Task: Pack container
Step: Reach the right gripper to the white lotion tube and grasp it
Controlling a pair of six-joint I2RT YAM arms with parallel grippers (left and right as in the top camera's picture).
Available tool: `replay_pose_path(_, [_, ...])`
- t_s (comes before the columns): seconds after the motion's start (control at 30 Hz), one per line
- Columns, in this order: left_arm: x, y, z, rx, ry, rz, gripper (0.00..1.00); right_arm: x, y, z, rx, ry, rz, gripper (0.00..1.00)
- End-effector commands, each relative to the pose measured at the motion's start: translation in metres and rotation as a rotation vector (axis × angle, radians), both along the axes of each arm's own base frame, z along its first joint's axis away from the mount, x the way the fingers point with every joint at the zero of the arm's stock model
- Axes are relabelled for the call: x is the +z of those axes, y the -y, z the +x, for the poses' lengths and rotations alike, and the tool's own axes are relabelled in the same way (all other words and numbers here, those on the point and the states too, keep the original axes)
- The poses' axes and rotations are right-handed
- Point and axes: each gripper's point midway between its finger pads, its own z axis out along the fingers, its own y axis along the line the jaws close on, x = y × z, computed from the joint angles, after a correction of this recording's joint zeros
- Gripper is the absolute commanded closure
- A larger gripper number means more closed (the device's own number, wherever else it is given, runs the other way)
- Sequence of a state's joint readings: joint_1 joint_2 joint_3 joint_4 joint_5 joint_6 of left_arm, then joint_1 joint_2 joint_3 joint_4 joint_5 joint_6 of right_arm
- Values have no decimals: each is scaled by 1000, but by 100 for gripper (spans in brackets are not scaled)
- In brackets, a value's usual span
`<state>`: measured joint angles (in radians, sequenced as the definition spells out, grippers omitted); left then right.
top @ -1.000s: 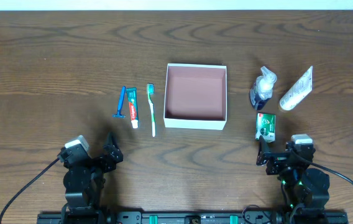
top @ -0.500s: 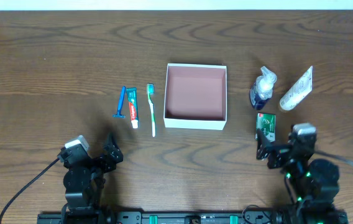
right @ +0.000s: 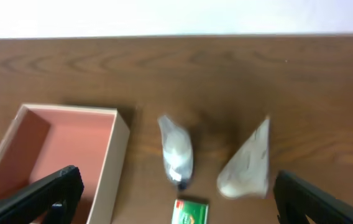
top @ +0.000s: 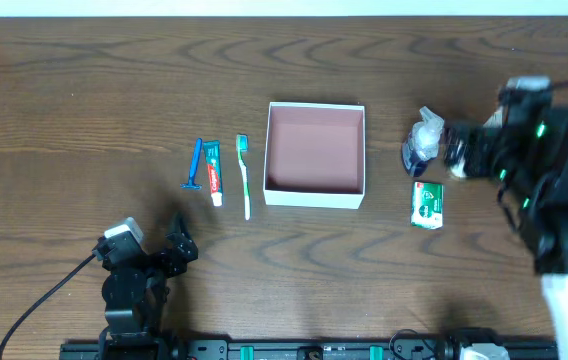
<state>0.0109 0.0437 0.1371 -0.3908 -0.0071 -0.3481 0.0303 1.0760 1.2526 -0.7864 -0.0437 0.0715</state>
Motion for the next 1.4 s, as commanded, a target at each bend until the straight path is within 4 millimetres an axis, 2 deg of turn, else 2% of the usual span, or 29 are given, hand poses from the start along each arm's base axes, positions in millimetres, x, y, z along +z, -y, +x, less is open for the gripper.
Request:
replay_pose_path(0.0, [-9, 1, 0, 1, -15, -8, 2, 27, 2, 11, 28, 16, -56, 1])
replay_pose_path(0.13, [-9, 1, 0, 1, -15, -8, 2, 30, 16, 25, -59, -1, 3, 1])
replay_pose_path(0.3, [-9, 1, 0, 1, -15, -8, 2, 12, 47, 43, -199, -85, 84, 1])
replay_pose_path(0.43, [-9, 1, 0, 1, -16, -8, 2, -19, 65, 58, -265, -191, 49, 1])
replay_pose_path(0.53, [-9, 1, 0, 1, -16, -8, 2, -55, 88, 67, -372, -289, -18, 1])
replay_pose_path(0.63, [-9, 1, 0, 1, -16, -8, 2, -82, 91, 81, -379, -344, -27, 2])
replay_pose_path(0.7, [-9, 1, 0, 1, -15, -8, 2, -92, 92, 89, -378, -358, -28, 9])
replay_pose_path(0.8, [-9, 1, 0, 1, -15, -8, 2, -101, 93, 94, -379, -373, -28, 27])
replay_pose_path(1.1, [-9, 1, 0, 1, -15, -8, 2, -117, 90, 66, -397, -502, -18, 57])
replay_pose_path(1.17, [-9, 1, 0, 1, -15, -8, 2, -119, 89, 64, -409, -513, -6, 68])
replay_pose_path(1.37, [-9, 1, 0, 1, -15, -8, 2, -120, 89, 61, -419, -523, 1, 86])
